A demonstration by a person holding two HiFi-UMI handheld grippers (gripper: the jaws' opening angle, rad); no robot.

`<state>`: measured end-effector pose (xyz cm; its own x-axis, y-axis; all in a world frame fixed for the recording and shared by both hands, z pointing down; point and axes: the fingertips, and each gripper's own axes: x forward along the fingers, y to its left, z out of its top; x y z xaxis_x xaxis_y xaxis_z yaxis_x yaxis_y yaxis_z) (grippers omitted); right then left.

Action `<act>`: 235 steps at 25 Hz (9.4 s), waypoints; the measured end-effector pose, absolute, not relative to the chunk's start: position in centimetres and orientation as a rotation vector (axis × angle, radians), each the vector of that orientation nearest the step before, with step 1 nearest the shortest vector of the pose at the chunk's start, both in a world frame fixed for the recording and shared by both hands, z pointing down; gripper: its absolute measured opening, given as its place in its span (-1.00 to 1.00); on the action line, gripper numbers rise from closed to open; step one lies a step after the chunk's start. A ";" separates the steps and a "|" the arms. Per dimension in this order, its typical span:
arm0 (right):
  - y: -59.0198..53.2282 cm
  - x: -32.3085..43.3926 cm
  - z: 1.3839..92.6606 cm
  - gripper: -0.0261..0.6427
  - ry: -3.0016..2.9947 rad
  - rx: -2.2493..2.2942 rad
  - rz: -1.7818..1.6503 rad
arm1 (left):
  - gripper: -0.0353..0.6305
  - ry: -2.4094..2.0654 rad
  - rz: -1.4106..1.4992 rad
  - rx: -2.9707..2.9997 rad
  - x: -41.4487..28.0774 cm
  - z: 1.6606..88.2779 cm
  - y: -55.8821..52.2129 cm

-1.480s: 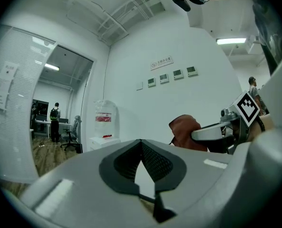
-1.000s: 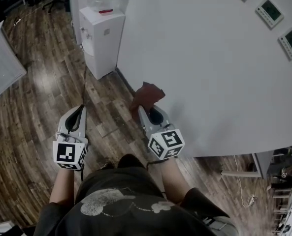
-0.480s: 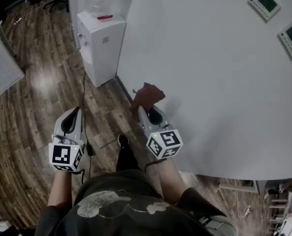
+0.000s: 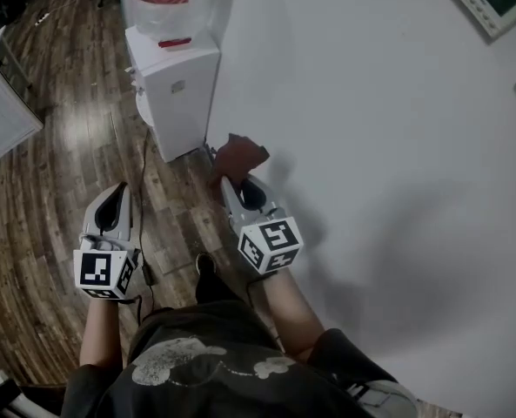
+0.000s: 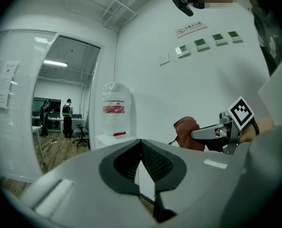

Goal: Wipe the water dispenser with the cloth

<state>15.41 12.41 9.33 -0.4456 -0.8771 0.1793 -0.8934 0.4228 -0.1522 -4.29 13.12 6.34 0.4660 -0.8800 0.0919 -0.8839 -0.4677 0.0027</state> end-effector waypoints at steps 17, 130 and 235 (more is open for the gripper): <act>-1.4 14.8 12.1 -0.74 -2.543 1.568 0.433 | -0.84 -1.616 0.074 2.545 -3.7 7.8 0.2; -26.4 14.9 46.0 -0.74 -2.268 1.991 -0.495 | -0.83 -1.648 -0.171 2.679 -7.1 48.4 -25.1; -30.4 14.5 95.2 -0.74 -2.067 1.647 0.364 | -0.83 -1.524 0.281 2.593 -6.0 85.1 -24.9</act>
